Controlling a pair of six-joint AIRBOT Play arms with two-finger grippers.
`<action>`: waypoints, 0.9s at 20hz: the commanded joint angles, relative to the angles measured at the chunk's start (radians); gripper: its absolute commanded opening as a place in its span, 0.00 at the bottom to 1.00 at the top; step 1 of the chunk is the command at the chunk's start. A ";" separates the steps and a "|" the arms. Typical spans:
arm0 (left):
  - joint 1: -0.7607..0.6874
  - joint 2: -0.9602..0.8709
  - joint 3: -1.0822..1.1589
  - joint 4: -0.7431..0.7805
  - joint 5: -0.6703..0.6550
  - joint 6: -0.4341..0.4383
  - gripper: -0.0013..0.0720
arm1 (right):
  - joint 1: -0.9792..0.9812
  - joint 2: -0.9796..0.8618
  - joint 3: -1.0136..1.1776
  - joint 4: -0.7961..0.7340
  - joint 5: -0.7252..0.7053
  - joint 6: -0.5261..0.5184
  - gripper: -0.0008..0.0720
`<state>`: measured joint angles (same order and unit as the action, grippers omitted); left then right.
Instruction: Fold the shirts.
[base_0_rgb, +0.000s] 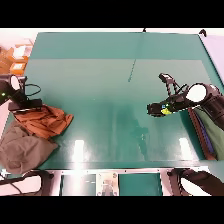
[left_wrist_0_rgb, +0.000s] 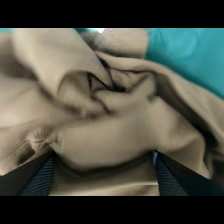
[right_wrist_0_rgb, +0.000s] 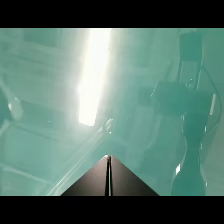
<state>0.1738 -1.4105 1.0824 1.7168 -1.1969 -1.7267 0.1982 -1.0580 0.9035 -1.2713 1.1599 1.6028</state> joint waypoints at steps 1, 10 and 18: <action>0.034 -0.111 -0.002 -0.048 0.004 -0.005 0.93 | 0.000 0.001 0.000 0.000 0.000 0.000 0.03; -0.063 -0.073 0.326 -0.167 -0.187 0.091 0.05 | 0.000 0.001 0.000 0.000 0.000 0.000 0.03; -0.547 0.006 0.752 -0.391 -0.150 0.112 0.05 | -0.003 0.001 0.014 0.024 0.041 0.000 0.03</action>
<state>-0.2195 -1.4143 1.7298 1.4155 -1.3808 -1.6238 0.1982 -1.0580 0.9070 -1.2545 1.1679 1.6028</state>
